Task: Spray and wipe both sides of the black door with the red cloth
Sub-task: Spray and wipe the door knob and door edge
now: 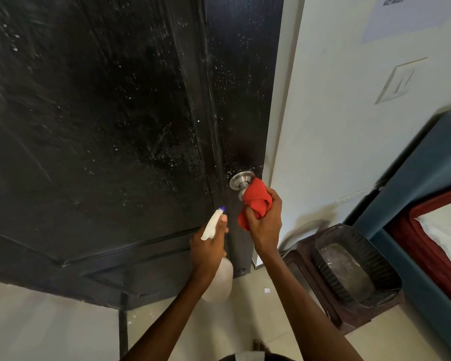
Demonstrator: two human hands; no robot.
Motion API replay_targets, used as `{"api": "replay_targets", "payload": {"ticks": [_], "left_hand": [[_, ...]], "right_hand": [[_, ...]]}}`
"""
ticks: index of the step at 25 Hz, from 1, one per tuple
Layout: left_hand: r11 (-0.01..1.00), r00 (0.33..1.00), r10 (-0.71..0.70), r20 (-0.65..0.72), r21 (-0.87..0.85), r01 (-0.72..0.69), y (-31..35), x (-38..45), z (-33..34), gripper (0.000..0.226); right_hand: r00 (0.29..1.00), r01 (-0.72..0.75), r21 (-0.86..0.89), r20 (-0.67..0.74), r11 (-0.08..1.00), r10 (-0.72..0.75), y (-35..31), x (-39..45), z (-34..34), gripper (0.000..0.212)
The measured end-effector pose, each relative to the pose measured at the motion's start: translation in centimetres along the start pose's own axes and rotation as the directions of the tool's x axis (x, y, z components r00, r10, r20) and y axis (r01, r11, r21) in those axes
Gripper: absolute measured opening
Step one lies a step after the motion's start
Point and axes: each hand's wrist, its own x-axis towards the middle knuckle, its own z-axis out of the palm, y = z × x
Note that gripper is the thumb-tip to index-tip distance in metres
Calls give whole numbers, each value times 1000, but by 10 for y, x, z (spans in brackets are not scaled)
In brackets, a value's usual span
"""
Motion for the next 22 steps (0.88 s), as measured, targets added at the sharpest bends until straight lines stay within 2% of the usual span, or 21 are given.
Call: {"api": "replay_targets", "payload": {"ticks": [9, 14, 16, 19, 22], "left_hand": [[999, 1000, -15, -18, 32, 16, 2, -2, -6, 40], [1000, 1000, -26, -4, 14, 26, 10, -1, -1, 35], [999, 999, -32, -12, -16, 31, 12, -1, 0, 33], [999, 999, -44, -23, -30, 44, 14, -4, 0, 34], [997, 998, -61, -16, -43, 60, 14, -6, 0, 35]], "right_hand": [[991, 131, -202, 43, 971, -125, 7, 5, 4, 78], [967, 254, -274, 97, 928, -236, 12, 6, 4, 81], [971, 237, -220, 87, 946, -222, 10, 8, 2, 77], [994, 106, -61, 23, 993, -105, 1, 9, 4, 69], [993, 96, -47, 79, 994, -93, 9, 6, 4, 75]]}}
